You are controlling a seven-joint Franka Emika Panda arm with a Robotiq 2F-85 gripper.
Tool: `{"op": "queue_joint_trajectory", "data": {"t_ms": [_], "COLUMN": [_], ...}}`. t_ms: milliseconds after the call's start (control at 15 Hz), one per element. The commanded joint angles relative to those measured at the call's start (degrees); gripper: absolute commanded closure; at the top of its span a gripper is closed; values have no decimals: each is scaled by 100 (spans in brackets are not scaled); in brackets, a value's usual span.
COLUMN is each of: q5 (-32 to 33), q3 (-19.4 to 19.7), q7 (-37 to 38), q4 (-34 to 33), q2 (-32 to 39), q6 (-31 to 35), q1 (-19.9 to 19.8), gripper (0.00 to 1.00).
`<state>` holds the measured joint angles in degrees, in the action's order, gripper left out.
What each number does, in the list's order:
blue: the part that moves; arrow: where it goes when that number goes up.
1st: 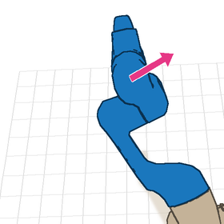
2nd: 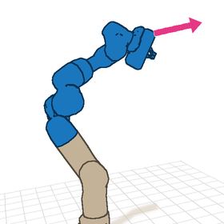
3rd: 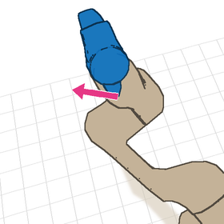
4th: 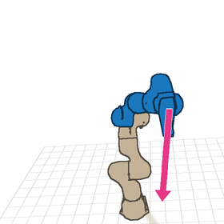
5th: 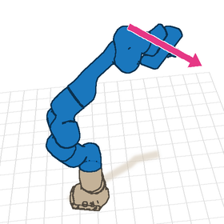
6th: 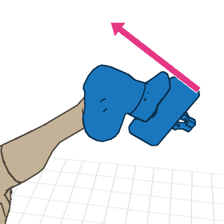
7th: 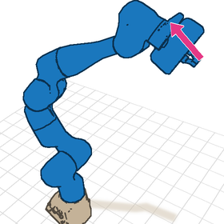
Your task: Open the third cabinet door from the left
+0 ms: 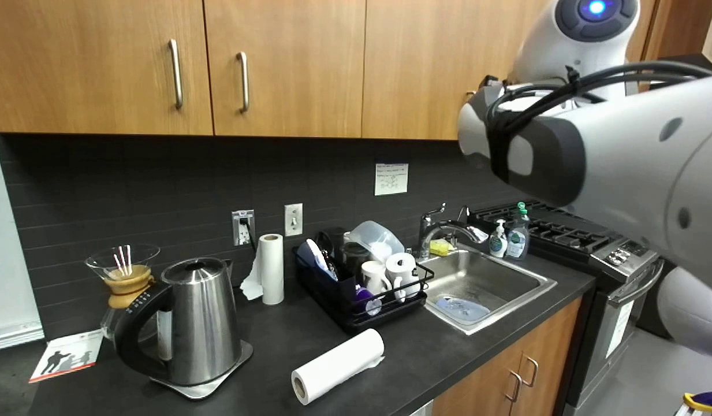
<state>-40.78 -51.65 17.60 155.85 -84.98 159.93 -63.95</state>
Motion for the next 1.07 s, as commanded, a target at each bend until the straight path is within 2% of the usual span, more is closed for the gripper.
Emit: {"op": "queue_joint_trajectory", "data": {"t_ms": [0, 267, 333, 533, 1000], "q5": [1406, 2277, 2355, 2506, 2508], "q3": [233, 241, 186, 182, 192], "q7": [1302, 2172, 2166, 2357, 2361], "q4": [-687, -1494, -1171, -1476, -1458], "q2": [-2, 22, 163, 163, 177], "q6": [-875, -1718, -1275, -1586, -1590], "q1": [327, 727, 755, 909, 865], "gripper": [0, 0, 0, 0, 0]}}
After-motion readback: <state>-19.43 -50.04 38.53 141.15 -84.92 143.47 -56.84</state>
